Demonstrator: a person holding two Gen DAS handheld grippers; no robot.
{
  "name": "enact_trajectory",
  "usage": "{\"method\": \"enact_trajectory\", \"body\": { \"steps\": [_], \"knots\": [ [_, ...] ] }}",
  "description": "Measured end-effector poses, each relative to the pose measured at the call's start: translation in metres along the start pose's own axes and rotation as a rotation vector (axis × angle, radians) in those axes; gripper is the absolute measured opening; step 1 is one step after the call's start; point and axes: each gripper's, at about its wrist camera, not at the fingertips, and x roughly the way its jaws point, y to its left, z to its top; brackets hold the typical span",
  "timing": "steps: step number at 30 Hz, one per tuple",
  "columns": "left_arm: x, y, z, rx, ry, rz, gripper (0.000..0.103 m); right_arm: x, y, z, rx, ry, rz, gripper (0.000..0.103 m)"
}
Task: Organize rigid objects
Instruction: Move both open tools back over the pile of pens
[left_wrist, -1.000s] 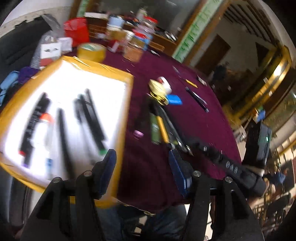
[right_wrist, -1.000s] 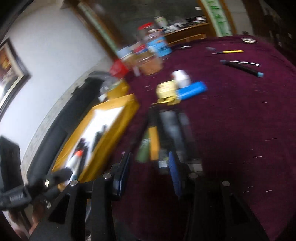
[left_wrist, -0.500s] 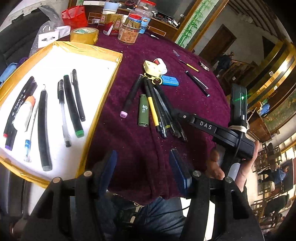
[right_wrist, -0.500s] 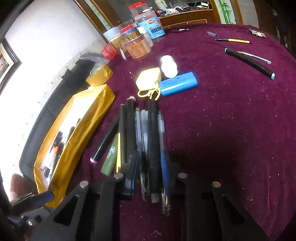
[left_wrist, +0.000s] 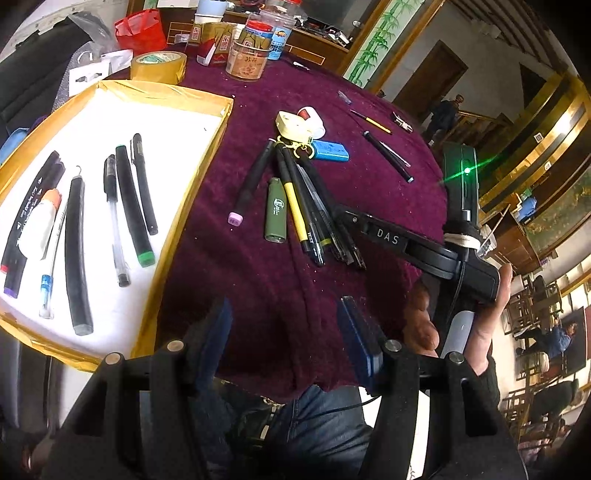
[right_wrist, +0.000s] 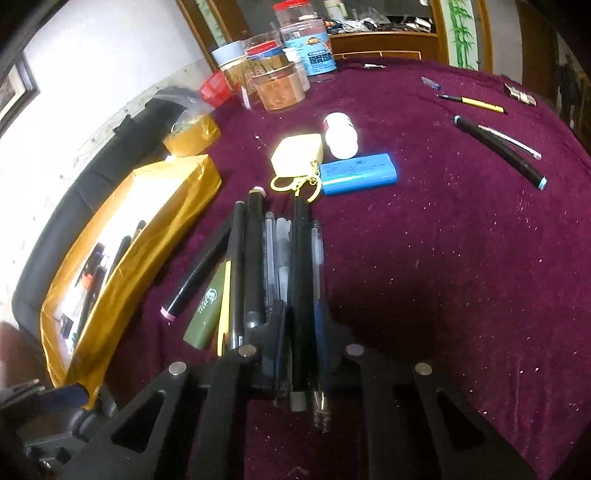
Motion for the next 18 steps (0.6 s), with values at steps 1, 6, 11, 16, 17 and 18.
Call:
{"method": "enact_trajectory", "body": {
  "steps": [1, 6, 11, 16, 17, 18],
  "knots": [
    [0.001, 0.001, -0.001, -0.003, 0.002, 0.003, 0.057, -0.003, -0.001, -0.002, 0.011, -0.003, 0.0, 0.013],
    [0.003, 0.006, -0.003, -0.02, 0.013, -0.001, 0.057, -0.046, -0.016, -0.025, 0.075, -0.08, 0.04, 0.013],
    [0.01, 0.0, -0.005, -0.009, 0.033, -0.017, 0.057, -0.083, -0.042, -0.064, 0.137, -0.119, -0.046, 0.013],
    [0.022, -0.012, -0.009, 0.016, 0.069, -0.029, 0.057, -0.09, -0.06, -0.088, 0.133, -0.099, -0.164, 0.013],
    [0.023, -0.015, -0.009, 0.023, 0.074, -0.03, 0.057, -0.089, -0.064, -0.089, 0.144, -0.095, -0.169, 0.013],
    [0.025, -0.018, -0.009, 0.029, 0.077, -0.029, 0.057, -0.087, -0.068, -0.088, 0.158, -0.092, -0.165, 0.013]
  ]
}}
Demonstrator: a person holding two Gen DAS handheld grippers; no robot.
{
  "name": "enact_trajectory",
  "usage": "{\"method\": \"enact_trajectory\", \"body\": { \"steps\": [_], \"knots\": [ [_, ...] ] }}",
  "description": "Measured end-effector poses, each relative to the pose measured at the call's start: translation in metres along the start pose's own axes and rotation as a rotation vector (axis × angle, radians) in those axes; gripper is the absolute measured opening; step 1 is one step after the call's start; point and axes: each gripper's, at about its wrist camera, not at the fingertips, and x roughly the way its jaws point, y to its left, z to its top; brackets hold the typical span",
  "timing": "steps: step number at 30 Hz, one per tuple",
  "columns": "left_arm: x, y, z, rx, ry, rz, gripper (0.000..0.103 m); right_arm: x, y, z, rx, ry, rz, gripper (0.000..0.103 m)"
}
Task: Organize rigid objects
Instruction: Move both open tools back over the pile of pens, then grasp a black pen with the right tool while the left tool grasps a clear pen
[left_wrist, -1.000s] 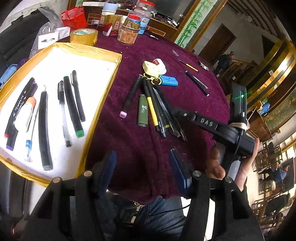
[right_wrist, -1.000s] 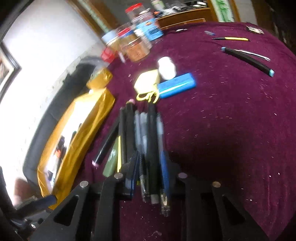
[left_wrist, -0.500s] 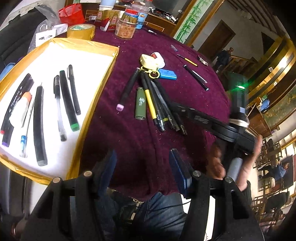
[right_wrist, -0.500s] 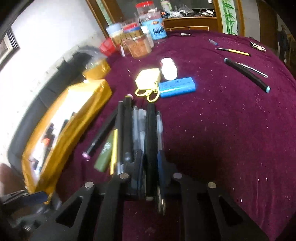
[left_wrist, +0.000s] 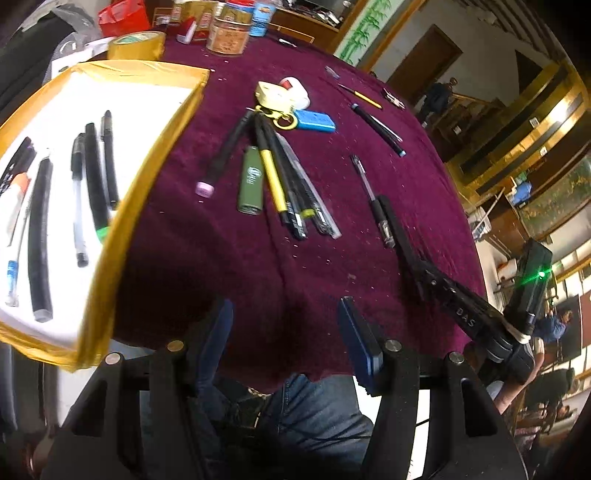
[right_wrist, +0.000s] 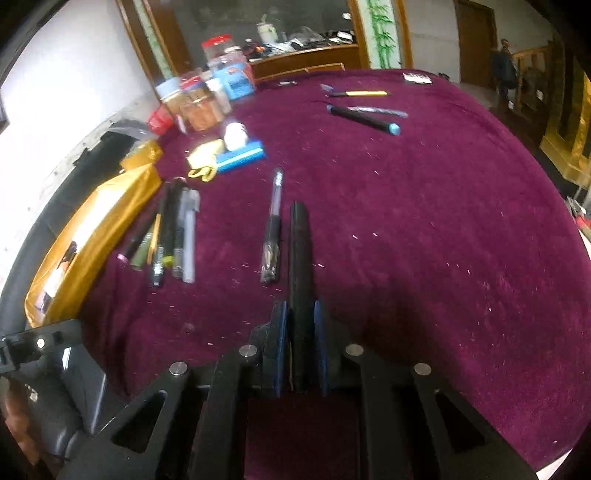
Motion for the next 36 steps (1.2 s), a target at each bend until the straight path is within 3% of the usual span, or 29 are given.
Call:
{"method": "enact_trajectory", "body": {
  "steps": [4, 8, 11, 14, 18, 19, 21, 24, 29, 31, 33, 36],
  "knots": [
    [0.004, -0.009, 0.001, 0.021, 0.013, 0.011, 0.057, 0.008, 0.002, 0.012, 0.005, -0.012, 0.019, 0.016],
    [0.003, -0.017, 0.006, 0.037, 0.004, 0.025, 0.057, 0.028, 0.01, 0.021, -0.035, -0.014, -0.041, 0.023],
    [0.006, -0.027, 0.017, 0.057, 0.003, 0.025, 0.057, 0.029, 0.01, 0.022, -0.054, -0.017, -0.076, 0.014],
    [0.016, -0.045, 0.032, 0.086, 0.011, 0.007, 0.057, 0.024, -0.008, 0.023, 0.017, -0.026, -0.076, 0.013],
    [0.047, -0.073, 0.052, 0.121, 0.05, -0.042, 0.057, 0.013, -0.042, 0.021, 0.113, -0.065, -0.125, 0.013],
    [0.059, -0.08, 0.057, 0.128, 0.075, -0.049, 0.057, 0.012, -0.05, 0.023, 0.14, -0.064, -0.084, 0.013],
    [0.078, -0.092, 0.066, 0.143, 0.097, -0.035, 0.057, 0.011, -0.058, 0.023, 0.174, -0.063, -0.041, 0.013],
    [0.101, -0.106, 0.083, 0.157, 0.105, 0.016, 0.057, 0.01, -0.056, 0.022, 0.169, -0.071, -0.052, 0.013],
    [0.131, -0.12, 0.102, 0.12, 0.144, 0.035, 0.042, 0.01, -0.048, 0.022, 0.142, -0.078, -0.096, 0.013],
    [0.142, -0.123, 0.104, 0.136, 0.138, 0.098, 0.023, 0.011, -0.048, 0.022, 0.137, -0.077, -0.096, 0.013],
    [0.14, -0.127, 0.1, 0.17, 0.097, 0.168, 0.01, 0.01, -0.05, 0.022, 0.143, -0.078, -0.09, 0.013],
    [0.131, -0.124, 0.087, 0.226, 0.102, 0.147, 0.007, 0.01, -0.05, 0.022, 0.142, -0.079, -0.094, 0.013]
  ]
}}
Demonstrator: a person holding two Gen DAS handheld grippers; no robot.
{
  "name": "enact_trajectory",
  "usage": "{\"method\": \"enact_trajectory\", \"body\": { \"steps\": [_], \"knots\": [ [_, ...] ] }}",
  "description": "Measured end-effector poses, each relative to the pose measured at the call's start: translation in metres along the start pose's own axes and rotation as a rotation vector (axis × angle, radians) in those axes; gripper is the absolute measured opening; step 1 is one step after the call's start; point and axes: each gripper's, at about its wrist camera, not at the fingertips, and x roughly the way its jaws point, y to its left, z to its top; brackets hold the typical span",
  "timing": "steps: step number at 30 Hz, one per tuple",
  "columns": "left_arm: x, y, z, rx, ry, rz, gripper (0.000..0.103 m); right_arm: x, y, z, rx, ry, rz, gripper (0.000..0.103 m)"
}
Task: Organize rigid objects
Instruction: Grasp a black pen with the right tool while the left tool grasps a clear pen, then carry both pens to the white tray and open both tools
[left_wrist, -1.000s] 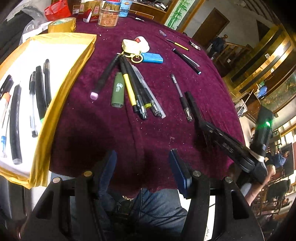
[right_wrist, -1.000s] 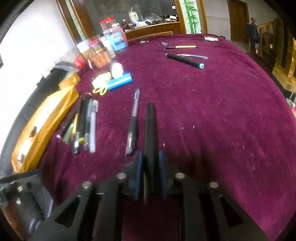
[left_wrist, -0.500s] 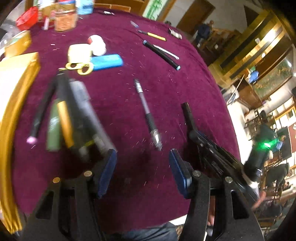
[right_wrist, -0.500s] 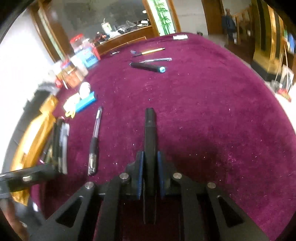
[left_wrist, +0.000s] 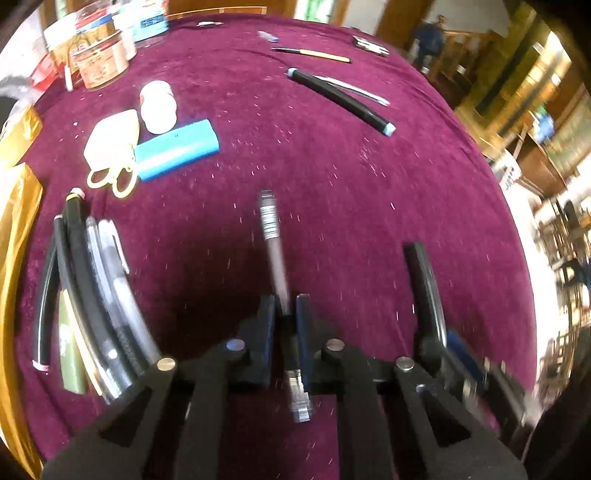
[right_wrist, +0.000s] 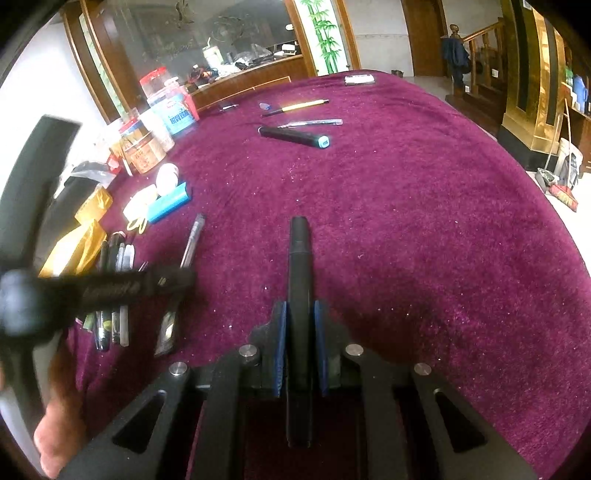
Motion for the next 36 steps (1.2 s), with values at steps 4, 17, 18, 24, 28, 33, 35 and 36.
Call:
{"method": "enact_trajectory", "body": {
  "steps": [4, 17, 18, 24, 28, 33, 35, 36],
  "knots": [
    [-0.017, 0.014, -0.031, 0.04, -0.008, -0.041, 0.008, 0.001, 0.004, 0.0, -0.017, -0.004, -0.022, 0.013],
    [-0.023, 0.018, -0.058, 0.051, -0.09, -0.022, 0.008, -0.001, 0.002, -0.003, 0.016, -0.023, -0.025, 0.013],
    [-0.023, 0.018, -0.058, 0.047, -0.098, -0.021, 0.008, -0.001, 0.004, -0.003, 0.0, -0.02, -0.04, 0.013],
    [-0.023, 0.031, -0.056, 0.013, -0.094, -0.079, 0.007, -0.002, 0.015, -0.007, -0.06, -0.03, -0.082, 0.013],
    [-0.038, 0.044, -0.058, -0.037, -0.1, -0.13, 0.007, -0.016, 0.018, -0.013, -0.048, -0.043, 0.016, 0.013],
    [-0.08, 0.066, -0.069, -0.075, -0.172, -0.161, 0.007, -0.035, 0.041, -0.016, -0.073, -0.088, 0.112, 0.013],
    [-0.098, 0.079, -0.074, -0.103, -0.197, -0.17, 0.007, -0.042, 0.059, -0.017, -0.096, -0.096, 0.162, 0.013],
    [-0.108, 0.088, -0.078, -0.117, -0.209, -0.173, 0.007, -0.044, 0.071, -0.018, -0.115, -0.095, 0.187, 0.013]
  ]
}}
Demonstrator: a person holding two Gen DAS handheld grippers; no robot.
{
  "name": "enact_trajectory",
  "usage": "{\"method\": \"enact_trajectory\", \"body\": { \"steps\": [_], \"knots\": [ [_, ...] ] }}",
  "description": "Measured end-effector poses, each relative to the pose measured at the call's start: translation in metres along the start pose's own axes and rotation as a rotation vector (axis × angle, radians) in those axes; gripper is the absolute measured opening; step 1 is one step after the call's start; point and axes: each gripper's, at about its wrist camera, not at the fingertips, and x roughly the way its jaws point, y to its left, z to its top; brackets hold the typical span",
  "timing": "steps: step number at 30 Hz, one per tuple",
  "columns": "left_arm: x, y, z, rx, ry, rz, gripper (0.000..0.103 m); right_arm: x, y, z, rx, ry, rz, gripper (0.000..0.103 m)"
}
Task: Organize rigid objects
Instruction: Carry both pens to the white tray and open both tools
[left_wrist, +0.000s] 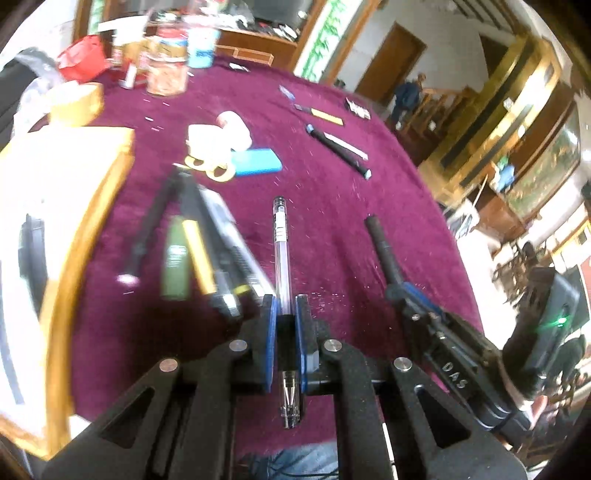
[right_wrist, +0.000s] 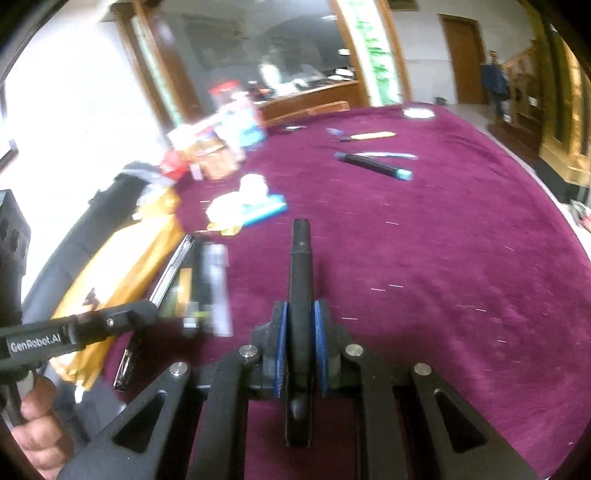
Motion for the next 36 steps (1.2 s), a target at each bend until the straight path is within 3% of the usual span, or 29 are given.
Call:
{"method": "enact_trajectory", "body": {
  "steps": [5, 9, 17, 22, 30, 36],
  "knots": [
    [-0.054, 0.04, -0.004, -0.055, -0.075, 0.026, 0.007, 0.008, 0.056, 0.002, -0.078, 0.021, 0.12, 0.013],
    [-0.089, 0.087, -0.004, -0.152, -0.136, 0.109, 0.007, 0.026, 0.104, 0.001, -0.149, 0.053, 0.189, 0.013],
    [-0.084, 0.179, 0.006, -0.398, -0.162, 0.161, 0.007, 0.06, 0.188, 0.005, -0.259, 0.107, 0.308, 0.013],
    [-0.062, 0.199, 0.006, -0.473, -0.12, 0.183, 0.007, 0.085, 0.213, 0.013, -0.284, 0.146, 0.319, 0.013],
    [-0.042, 0.207, 0.0, -0.495, -0.056, 0.24, 0.007, 0.137, 0.237, 0.03, -0.303, 0.224, 0.276, 0.013],
    [-0.037, 0.21, -0.004, -0.488, -0.035, 0.218, 0.008, 0.169, 0.25, 0.038, -0.313, 0.279, 0.23, 0.013]
  ]
}}
